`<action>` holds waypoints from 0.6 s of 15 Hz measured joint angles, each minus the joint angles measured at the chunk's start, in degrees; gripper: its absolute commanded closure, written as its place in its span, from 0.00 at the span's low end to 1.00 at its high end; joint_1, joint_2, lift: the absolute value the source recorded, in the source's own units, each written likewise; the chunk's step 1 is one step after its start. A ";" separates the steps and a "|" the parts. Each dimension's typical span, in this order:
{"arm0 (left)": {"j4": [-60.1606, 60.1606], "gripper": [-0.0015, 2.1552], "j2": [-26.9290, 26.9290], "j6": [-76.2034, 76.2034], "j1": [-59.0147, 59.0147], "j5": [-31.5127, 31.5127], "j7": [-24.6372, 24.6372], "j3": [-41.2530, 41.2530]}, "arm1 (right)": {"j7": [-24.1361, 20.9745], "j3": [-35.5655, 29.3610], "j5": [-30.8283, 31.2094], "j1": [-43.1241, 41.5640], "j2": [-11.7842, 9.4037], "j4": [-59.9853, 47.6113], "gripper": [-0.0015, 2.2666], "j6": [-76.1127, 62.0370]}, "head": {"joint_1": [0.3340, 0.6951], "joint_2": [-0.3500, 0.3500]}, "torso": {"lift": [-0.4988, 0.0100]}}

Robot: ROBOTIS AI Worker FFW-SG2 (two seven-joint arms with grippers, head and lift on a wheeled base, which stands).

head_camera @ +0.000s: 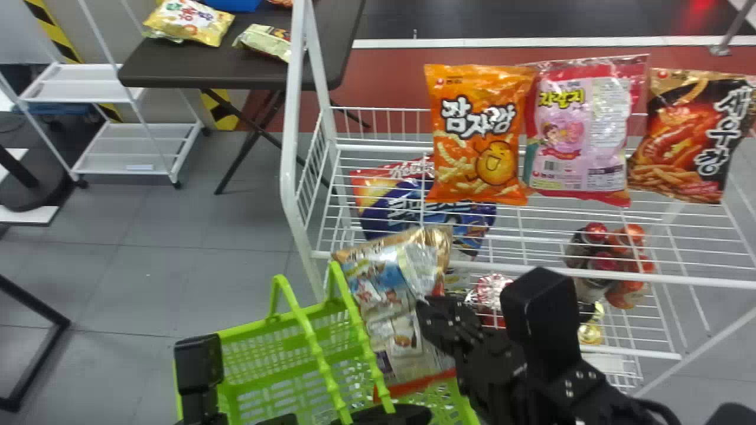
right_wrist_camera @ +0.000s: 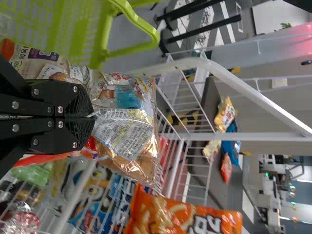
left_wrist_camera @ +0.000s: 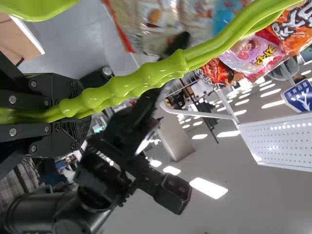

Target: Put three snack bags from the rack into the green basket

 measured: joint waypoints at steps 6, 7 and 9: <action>0.43 1.00 0.00 0.14 -0.06 5.63 -0.59 0.60 | 0.07 5.51 -0.43 -0.60 0.26 4.50 0.99 -2.25 | 1.00 0.84 | 0.98; 0.70 1.00 0.00 0.19 -0.06 6.74 -0.82 0.99 | 0.16 6.13 -0.50 -0.92 0.31 5.08 0.98 -2.68 | 1.00 0.86 | 0.98; 0.95 1.00 0.00 0.32 -0.06 7.89 -1.17 1.62 | 0.21 6.73 -0.65 -1.23 0.34 5.62 0.78 -2.83 | 1.00 0.88 | 0.98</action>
